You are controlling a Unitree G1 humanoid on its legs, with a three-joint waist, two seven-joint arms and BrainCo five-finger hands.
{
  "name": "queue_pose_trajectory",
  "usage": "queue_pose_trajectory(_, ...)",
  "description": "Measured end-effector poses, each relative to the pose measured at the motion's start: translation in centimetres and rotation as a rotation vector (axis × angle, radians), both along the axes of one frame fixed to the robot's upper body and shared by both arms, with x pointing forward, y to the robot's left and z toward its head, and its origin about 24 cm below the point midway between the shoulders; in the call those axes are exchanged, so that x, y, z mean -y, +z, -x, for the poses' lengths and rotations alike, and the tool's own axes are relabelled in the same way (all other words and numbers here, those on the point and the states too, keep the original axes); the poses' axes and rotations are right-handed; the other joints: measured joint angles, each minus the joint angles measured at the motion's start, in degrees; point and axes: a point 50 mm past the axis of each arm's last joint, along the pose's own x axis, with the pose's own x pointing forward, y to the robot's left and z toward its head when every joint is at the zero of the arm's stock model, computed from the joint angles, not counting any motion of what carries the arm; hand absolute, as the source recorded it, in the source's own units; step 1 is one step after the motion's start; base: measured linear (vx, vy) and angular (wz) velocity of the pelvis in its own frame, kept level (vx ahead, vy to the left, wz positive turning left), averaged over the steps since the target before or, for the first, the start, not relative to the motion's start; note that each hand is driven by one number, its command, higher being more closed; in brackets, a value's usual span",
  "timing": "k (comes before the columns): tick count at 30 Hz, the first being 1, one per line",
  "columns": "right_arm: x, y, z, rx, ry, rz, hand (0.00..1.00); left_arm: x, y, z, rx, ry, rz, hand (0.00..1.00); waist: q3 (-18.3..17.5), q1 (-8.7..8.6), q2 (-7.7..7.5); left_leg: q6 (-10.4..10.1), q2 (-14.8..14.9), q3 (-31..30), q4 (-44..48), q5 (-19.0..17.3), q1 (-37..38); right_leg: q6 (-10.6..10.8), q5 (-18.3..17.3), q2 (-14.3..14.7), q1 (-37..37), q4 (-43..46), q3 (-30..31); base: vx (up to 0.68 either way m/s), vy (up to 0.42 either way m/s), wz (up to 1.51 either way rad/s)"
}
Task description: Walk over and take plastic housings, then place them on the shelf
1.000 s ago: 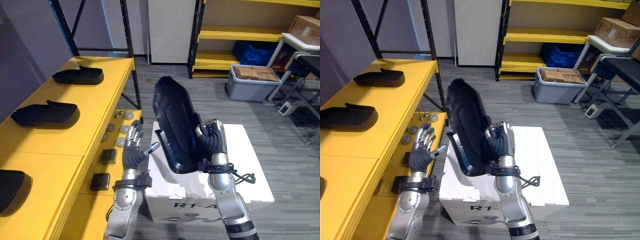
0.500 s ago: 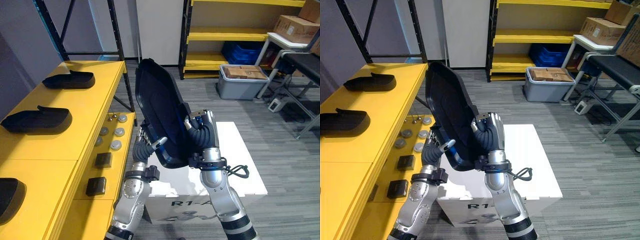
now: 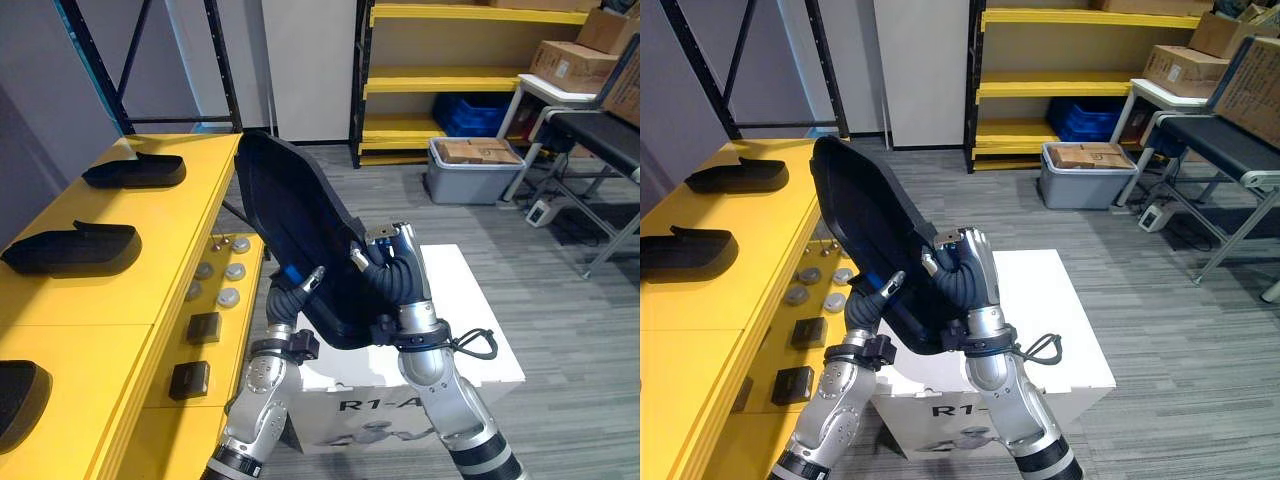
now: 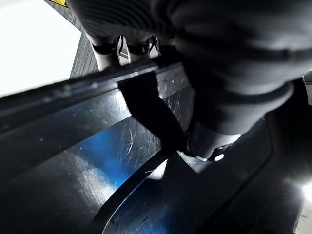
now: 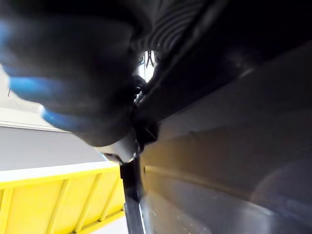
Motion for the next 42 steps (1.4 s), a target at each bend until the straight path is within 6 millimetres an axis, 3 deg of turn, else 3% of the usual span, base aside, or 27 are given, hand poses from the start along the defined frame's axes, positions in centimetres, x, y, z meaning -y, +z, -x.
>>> queue_pose_trajectory(6, 2.0, -0.4, -0.5, -0.063, 0.017, -0.045, 0.00, -0.8, 0.7, -0.2, 0.059, 0.044, -0.108, 1.00, 0.0, 0.10, -0.01, 0.0, 0.0, 0.0, 0.1, 0.0, -0.2, -0.1, 0.2, 0.0, -0.1, 0.0, 0.0, 0.00, 0.000, 0.00)
queue_pose_trajectory(10, 4.0, 0.0, -0.2, -0.066, 0.034, -0.133, 0.00, -1.1, 1.8, 0.0, 0.128, 0.063, -0.181, 1.00, 0.0, 0.22, -0.03, 0.0, 0.0, 0.0, 0.0, 0.0, -0.1, -0.1, 0.2, 0.0, 0.0, 0.0, 0.0, 0.00, 0.000, 0.00)
queue_pose_trajectory(12, 6.0, 0.8, 0.2, -0.031, 0.005, -0.195, 0.00, -1.8, 2.0, 0.3, 0.140, 0.096, -0.191, 1.00, 0.0, 0.15, -0.03, 0.0, 0.0, 0.2, -0.2, 0.0, 0.2, -0.1, 0.2, 0.0, 0.0, 0.0, 0.2, 0.00, 0.026, -0.04)
queue_pose_trajectory(15, 13.2, 1.6, 0.9, 0.029, -0.251, -0.318, 0.00, -4.7, 2.0, 1.5, 0.145, 0.210, -0.221, 1.00, 0.0, 0.14, -0.01, 0.1, 0.0, 1.1, -0.6, 0.0, 0.7, 0.4, -0.2, 0.1, 0.1, 0.0, 1.0, 0.00, 0.020, -0.12)
queue_pose_trajectory(17, 17.2, 1.3, 2.4, 0.047, -0.415, -0.353, 0.00, -6.7, 1.9, 2.4, 0.135, 0.294, -0.255, 1.00, 0.0, -0.18, -0.01, 0.1, 0.0, 1.2, -0.8, 0.0, 0.6, 0.5, -0.3, 0.1, -0.1, 0.0, 1.1, 0.01, 0.020, -0.07)
queue_pose_trajectory(19, 19.5, 0.6, 3.6, 0.030, -0.507, -0.364, 0.00, -8.1, 1.8, 3.1, 0.126, 0.355, -0.281, 1.00, 0.0, -0.77, -0.01, 0.1, 0.0, 1.3, -0.9, 0.0, 0.6, 0.5, -0.3, 0.1, -0.3, 0.0, 1.2, 0.00, 0.007, -0.02)
queue_pose_trajectory(22, 22.3, -2.1, 5.1, -0.070, -0.640, -0.397, 0.00, -9.0, 1.9, 4.2, 0.124, 0.395, -0.288, 1.00, -0.1, -1.60, 0.02, 0.1, 0.0, 1.4, -1.0, 0.0, 0.4, 0.5, -0.3, 0.1, -0.6, 0.0, 1.3, 0.00, 0.000, 0.00)
queue_pose_trajectory(26, 25.5, -8.7, 7.2, -0.343, -0.814, -0.465, 0.00, -10.0, 1.9, 5.4, 0.123, 0.428, -0.297, 1.00, -0.2, -2.42, 0.10, 0.1, 0.1, 1.4, -1.0, 0.0, 0.0, 0.6, -0.4, 0.0, -1.0, 0.0, 1.3, 0.00, 0.000, 0.00)
queue_pose_trajectory(27, 26.1, -12.0, 8.4, -0.489, -0.863, -0.520, 0.00, -10.4, 1.8, 5.9, 0.120, 0.444, -0.303, 1.00, -0.5, -2.58, 0.27, 0.1, 0.1, 1.4, -1.0, 0.0, -0.4, 0.6, -0.4, 0.0, -1.5, 0.0, 1.4, 0.00, 0.000, 0.00)
queue_pose_trajectory(31, 25.9, -19.0, 12.4, -0.828, -0.931, -0.615, 0.00, -10.4, 1.1, 6.6, 0.089, 0.445, -0.303, 1.00, -1.0, -2.55, 0.97, 0.1, 0.2, 1.4, -1.1, -0.1, -0.4, 0.6, -0.4, 0.0, -1.5, 0.0, 1.3, 0.00, 0.000, 0.00)
queue_pose_trajectory(34, 23.3, -24.3, 16.5, -1.118, -0.918, -0.710, 0.00, -9.9, 0.6, 7.0, 0.073, 0.406, -0.297, 1.00, -1.0, -2.38, 0.98, 0.0, 0.3, 1.3, -1.0, -0.1, -0.2, 0.6, -0.4, 0.0, -1.0, 0.0, 1.1, -0.01, 0.011, 0.02)
queue_pose_trajectory(37, 20.4, -27.1, 19.2, -1.308, -0.869, -0.781, 0.00, -9.3, 0.4, 7.2, 0.065, 0.371, -0.293, 1.00, -1.0, -2.38, 0.80, 0.0, 0.3, 1.1, -0.9, -0.2, -0.1, 1.0, -0.7, -0.1, -0.4, 0.0, 0.7, -0.02, 0.014, 0.08)
queue_pose_trajectory(39, 17.2, -29.0, 20.8, -1.466, -0.789, -0.813, 0.00, -8.8, 0.6, 7.3, 0.075, 0.342, -0.288, 1.00, -1.0, -2.36, 0.73, 0.1, 0.3, 0.8, -0.8, -0.3, -0.1, 1.0, -0.7, -0.3, 0.0, 0.0, 0.0, -0.03, 0.012, 0.13)
queue_pose_trajectory(42, 14.4, -30.1, 21.2, -1.583, -0.685, -0.795, 0.00, -8.3, 0.7, 7.3, 0.083, 0.318, -0.276, 1.00, -1.2, -1.40, 0.59, -0.1, 0.2, 0.3, -0.8, -0.5, 0.2, 1.0, -0.7, -0.6, 0.6, 0.0, -0.8, -0.03, 0.015, 0.15)
